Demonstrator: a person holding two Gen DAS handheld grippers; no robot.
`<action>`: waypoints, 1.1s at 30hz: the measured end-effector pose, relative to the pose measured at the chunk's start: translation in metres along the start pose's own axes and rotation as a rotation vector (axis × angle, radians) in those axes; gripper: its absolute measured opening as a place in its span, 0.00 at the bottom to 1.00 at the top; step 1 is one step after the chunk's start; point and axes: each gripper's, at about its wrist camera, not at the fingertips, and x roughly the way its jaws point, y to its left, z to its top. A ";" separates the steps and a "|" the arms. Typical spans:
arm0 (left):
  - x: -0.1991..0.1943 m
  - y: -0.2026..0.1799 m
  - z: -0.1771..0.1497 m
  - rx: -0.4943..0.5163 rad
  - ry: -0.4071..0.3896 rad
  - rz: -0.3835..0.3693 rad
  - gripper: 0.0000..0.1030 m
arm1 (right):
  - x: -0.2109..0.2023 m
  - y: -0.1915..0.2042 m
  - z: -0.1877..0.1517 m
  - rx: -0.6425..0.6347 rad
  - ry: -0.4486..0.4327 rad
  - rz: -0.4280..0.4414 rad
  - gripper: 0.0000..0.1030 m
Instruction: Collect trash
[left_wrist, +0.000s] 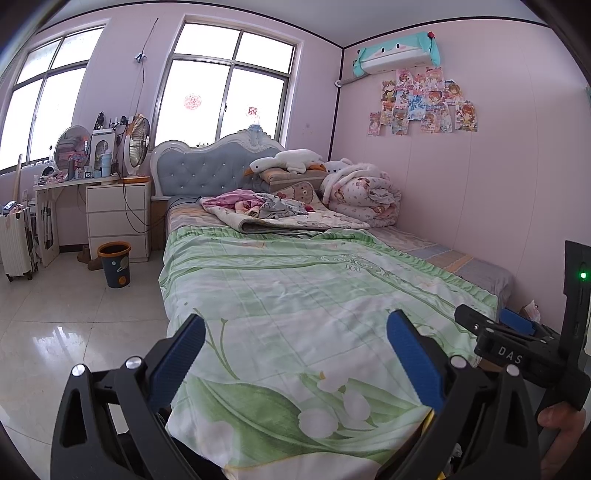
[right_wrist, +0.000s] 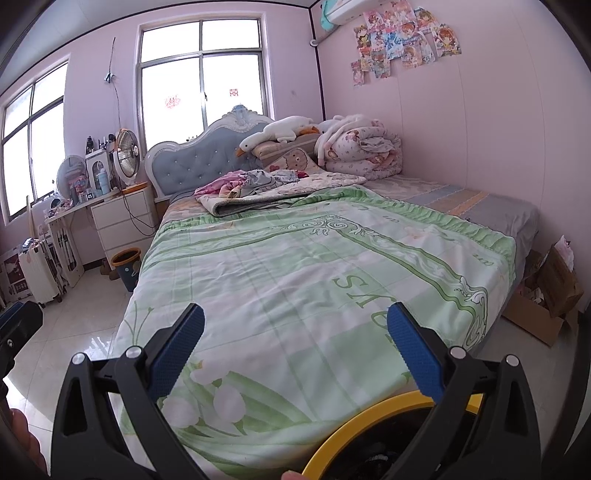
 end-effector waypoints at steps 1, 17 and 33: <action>0.000 0.000 0.000 0.001 0.001 -0.001 0.92 | 0.000 0.000 0.000 0.001 0.000 0.001 0.92; 0.005 0.002 -0.006 -0.008 0.009 -0.003 0.92 | 0.002 -0.001 -0.001 0.004 0.008 -0.003 0.92; 0.007 0.002 -0.012 -0.013 0.021 -0.006 0.92 | 0.006 -0.003 -0.004 0.014 0.022 -0.004 0.92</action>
